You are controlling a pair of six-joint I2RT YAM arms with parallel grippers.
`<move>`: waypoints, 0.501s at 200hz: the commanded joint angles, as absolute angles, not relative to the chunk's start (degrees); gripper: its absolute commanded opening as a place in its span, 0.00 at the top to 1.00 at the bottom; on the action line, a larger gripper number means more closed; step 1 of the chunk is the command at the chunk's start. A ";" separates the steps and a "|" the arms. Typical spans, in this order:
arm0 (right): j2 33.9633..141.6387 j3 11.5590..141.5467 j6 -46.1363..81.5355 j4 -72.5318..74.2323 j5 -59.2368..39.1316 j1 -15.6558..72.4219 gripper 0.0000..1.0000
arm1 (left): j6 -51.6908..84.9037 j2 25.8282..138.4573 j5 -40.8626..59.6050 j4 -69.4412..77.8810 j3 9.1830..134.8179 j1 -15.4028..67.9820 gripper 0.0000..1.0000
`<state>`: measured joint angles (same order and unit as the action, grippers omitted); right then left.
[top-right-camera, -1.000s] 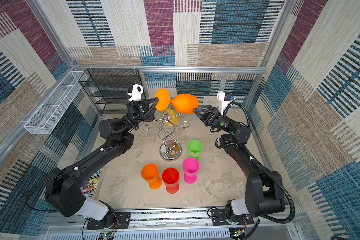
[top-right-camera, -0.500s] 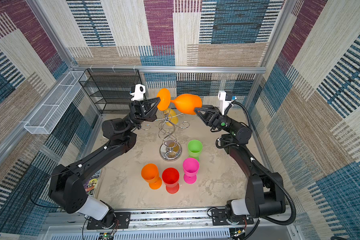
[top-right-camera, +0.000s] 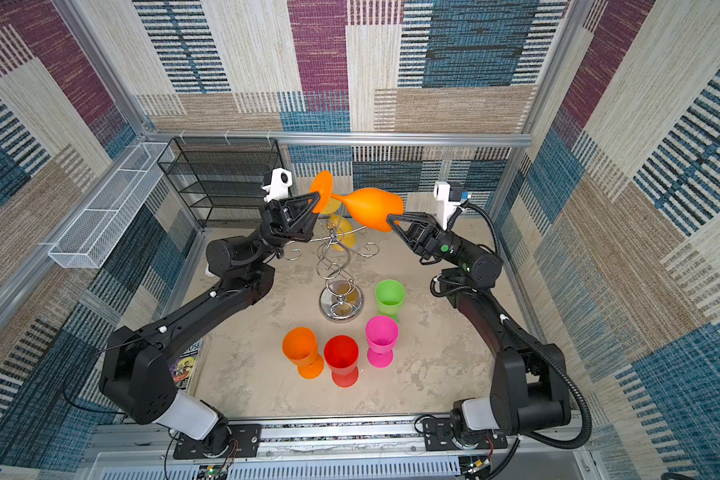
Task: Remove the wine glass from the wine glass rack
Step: 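Close the right gripper on the orange bowl while the left gripper holds the foot, then pull the orange glass away with the right gripper while the left gripper releases it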
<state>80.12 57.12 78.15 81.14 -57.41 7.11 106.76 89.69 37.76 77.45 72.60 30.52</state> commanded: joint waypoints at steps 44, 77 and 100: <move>77.94 55.90 75.91 95.10 -55.60 6.79 0.99 | 106.01 89.64 38.56 80.75 72.81 30.67 0.70; 75.09 55.90 71.02 87.29 -55.20 6.51 1.00 | 105.47 89.52 38.74 80.77 72.60 30.67 0.65; 72.07 56.74 64.85 77.19 -54.29 6.50 1.00 | 105.21 89.56 39.01 80.84 72.49 30.68 0.61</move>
<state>74.41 56.07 72.49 80.53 -57.39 6.79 107.02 90.00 36.42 75.11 72.53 30.50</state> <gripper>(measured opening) 0.065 0.374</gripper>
